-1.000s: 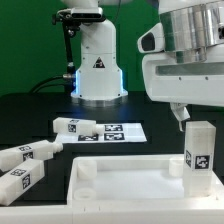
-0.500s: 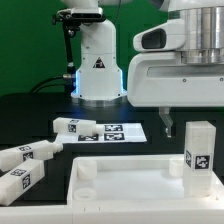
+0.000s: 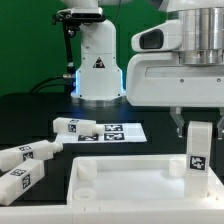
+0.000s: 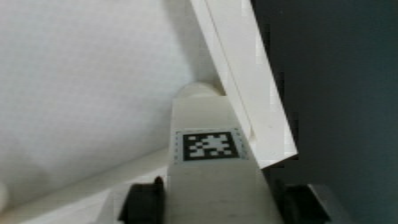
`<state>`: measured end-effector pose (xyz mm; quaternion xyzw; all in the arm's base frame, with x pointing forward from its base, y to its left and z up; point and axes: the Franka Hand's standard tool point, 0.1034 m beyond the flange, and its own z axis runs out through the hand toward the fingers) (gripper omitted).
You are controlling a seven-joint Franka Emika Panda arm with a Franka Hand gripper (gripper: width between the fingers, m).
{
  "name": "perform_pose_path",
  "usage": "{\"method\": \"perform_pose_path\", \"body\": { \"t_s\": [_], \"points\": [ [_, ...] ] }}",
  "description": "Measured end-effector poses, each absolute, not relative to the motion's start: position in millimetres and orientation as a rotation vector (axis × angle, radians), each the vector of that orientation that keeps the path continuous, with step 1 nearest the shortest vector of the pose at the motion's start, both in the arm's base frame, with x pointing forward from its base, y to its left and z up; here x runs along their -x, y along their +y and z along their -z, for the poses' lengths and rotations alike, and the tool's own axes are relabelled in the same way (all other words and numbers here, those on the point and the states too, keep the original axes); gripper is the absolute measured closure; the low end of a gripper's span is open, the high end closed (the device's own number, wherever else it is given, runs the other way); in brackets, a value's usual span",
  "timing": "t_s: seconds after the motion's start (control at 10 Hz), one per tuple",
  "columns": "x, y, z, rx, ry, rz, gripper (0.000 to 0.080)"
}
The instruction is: Assemble desk
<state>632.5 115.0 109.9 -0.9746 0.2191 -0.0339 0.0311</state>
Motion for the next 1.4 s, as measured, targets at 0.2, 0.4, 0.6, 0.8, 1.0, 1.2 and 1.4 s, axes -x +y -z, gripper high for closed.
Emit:
{"method": "perform_pose_path", "body": {
  "t_s": [0.2,0.4,0.6,0.8,1.0,1.2,1.4],
  "points": [
    [-632.7,116.2,-110.3,2.891,1.026,0.092,0.0514],
    [-632.2,120.1,-110.3,2.559,1.632,0.041,0.0514],
    [-631.8,124.0,-109.3,2.385,1.845,0.017,0.0514],
    [-631.8,124.3,-109.3,2.296,1.95,0.006,0.0514],
    [-635.2,121.2,-110.1,2.043,2.157,-0.053,0.0514],
    [-641.0,122.4,-109.1,1.802,2.321,-0.06,0.0514],
    [-642.4,120.2,-109.2,1.735,2.368,-0.06,0.0514]
  ]
}}
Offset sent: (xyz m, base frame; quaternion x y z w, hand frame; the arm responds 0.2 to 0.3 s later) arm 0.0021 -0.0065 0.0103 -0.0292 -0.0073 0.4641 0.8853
